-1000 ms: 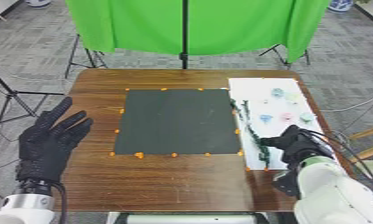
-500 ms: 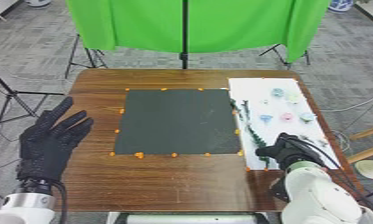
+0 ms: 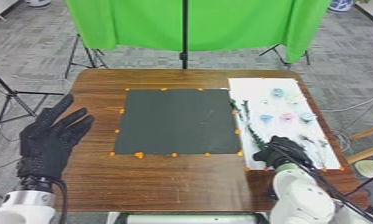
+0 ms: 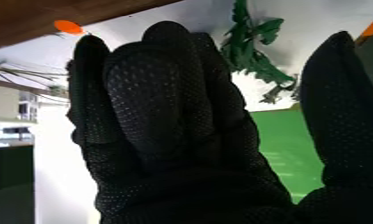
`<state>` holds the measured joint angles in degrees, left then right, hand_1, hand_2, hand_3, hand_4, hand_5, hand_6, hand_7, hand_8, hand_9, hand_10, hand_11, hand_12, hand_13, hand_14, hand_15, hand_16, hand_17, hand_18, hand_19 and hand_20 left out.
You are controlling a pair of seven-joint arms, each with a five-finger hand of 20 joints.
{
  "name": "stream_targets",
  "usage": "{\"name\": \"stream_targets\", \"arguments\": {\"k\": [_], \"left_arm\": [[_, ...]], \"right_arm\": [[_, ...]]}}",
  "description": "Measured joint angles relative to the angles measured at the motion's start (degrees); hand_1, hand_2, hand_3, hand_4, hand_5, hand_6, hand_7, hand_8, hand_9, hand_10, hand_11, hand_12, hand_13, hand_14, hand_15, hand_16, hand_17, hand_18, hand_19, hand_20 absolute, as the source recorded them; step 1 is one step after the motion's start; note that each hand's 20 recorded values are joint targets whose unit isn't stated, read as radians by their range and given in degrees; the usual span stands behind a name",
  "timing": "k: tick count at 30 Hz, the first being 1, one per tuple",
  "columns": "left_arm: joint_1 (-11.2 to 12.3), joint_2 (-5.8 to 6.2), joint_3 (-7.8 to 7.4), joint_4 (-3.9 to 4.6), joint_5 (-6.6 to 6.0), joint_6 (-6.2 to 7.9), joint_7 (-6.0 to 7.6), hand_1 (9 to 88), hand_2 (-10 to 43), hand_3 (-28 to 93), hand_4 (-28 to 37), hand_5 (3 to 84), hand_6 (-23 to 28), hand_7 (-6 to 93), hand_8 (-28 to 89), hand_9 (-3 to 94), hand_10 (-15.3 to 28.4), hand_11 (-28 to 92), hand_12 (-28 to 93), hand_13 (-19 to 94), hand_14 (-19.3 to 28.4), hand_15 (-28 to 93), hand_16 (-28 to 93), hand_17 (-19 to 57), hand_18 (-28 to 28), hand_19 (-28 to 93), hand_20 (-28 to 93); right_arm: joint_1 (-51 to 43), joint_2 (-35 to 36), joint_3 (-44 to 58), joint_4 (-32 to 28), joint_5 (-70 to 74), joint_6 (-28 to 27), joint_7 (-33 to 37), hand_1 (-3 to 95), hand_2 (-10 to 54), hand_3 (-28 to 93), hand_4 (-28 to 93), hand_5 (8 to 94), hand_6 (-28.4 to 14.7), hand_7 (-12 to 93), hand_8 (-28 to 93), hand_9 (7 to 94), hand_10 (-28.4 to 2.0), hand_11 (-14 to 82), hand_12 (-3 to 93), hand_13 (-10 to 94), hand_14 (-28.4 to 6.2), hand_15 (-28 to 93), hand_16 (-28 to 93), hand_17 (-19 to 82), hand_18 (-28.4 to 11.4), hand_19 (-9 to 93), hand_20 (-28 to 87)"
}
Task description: Arrange flowers
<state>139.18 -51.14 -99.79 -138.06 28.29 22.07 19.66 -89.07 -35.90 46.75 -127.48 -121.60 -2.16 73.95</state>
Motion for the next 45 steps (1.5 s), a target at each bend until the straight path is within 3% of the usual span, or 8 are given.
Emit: {"name": "stream_targets", "arguments": {"k": [8,11,18,25,45], "left_arm": [[-0.09,0.0,0.03,0.01,0.03,0.0,-0.26,19.6,9.2,77,-28.3,32.0,7.3,14.2,-9,30.6,20.0,26,12,22,27.2,47,-8,-11.7,22.0,50,10],[-0.19,0.01,0.03,0.03,0.06,0.0,-0.45,19.5,9.2,77,-28.3,32.0,7.3,14.2,-9,30.6,20.0,26,12,22,27.2,47,-8,-11.7,22.0,50,10],[-0.19,0.03,-0.46,0.04,0.07,-0.04,-0.65,19.5,9.2,77,-28.3,32.0,7.3,14.2,-9,30.6,20.0,26,12,22,27.2,47,-8,-11.7,22.0,50,10],[-0.08,0.1,-1.26,0.0,0.1,-0.05,-0.63,19.5,9.2,77,-28.3,32.0,7.4,14.1,-9,30.8,20.1,26,12,22,27.3,47,-8,-11.7,22.0,50,10],[1.15,0.67,-1.42,-0.09,-0.02,0.0,1.2,19.7,9.2,77,-28.3,32.2,7.4,14.2,-10,30.9,19.9,26,11,23,26.9,47,-8,-11.5,21.9,50,10]], "right_arm": [[4.07,0.01,-4.67,1.73,-1.99,-1.39,0.44,38.8,-6.7,68,-20,69.6,-6.5,35,-11,71.3,-18.6,49.8,20.3,77,-10.1,70,14,55,-18.1,93,1],[5.05,0.03,-6.24,2.71,-3.73,-1.64,0.31,43.9,-8.7,68,-23,70.8,-5.5,37,7,72.9,-16.8,51.1,20.4,78,-9.3,70,15,54,-18.7,93,5],[6.48,0.18,-8.32,5.59,-6.58,1.98,-1.23,54.0,-9.3,70,-27,76.2,-3.4,37,10,79.1,-13.2,45.0,26.4,81,-7.7,68,16,53,-19.3,93,15],[6.19,0.19,-7.66,5.8,-6.09,3.15,-1.96,54.6,-9.2,72,-28,78.8,-3.7,35,12,81.4,-12.9,44.5,27.3,83,-6.9,68,17,53,-19.6,93,21],[-5.0,0.07,0.99,2.81,-11.77,17.31,-1.67,53.3,-9.5,75,-24,82.2,-4.8,33,17,83.2,-13.4,48.0,27.6,86,-6.5,70,18,55,-20.5,93,30]]}}
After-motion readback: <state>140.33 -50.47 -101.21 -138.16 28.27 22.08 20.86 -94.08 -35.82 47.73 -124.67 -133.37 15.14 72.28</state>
